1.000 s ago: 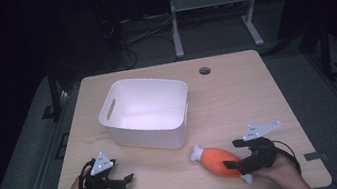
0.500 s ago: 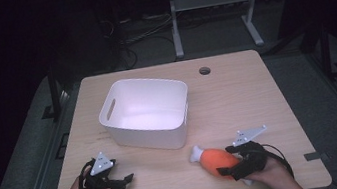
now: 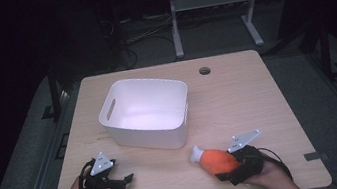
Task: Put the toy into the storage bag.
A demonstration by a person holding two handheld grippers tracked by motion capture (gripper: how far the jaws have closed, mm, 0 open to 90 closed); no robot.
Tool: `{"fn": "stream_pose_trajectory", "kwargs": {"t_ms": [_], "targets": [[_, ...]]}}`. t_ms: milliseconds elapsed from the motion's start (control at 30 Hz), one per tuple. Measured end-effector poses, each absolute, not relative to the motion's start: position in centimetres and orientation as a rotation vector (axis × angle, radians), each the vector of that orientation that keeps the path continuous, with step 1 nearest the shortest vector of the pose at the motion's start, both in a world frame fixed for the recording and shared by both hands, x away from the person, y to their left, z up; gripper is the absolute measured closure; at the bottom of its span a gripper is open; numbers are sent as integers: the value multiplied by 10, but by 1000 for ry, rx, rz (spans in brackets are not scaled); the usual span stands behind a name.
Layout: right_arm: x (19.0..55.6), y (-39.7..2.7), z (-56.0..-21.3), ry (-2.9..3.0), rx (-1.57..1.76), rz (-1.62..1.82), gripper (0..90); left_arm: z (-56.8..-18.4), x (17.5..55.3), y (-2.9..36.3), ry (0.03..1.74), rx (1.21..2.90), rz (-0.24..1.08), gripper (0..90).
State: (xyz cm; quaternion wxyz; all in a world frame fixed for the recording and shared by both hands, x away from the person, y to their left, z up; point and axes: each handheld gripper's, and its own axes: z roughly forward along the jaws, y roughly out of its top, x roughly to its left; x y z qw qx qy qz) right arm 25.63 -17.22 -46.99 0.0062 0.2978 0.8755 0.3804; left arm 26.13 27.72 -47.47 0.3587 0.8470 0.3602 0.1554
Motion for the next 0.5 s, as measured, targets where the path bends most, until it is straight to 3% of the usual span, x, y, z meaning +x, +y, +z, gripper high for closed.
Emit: {"fn": "stream_pose_trajectory", "kwargs": {"t_ms": [267, 500], "targets": [[254, -173, -469, 2740, 904, 1188, 245, -475, 261, 277, 929, 2185, 401, 128], [254, -173, -468, 2739, 894, 1189, 247, -475, 261, 277, 929, 2185, 401, 129]]}}
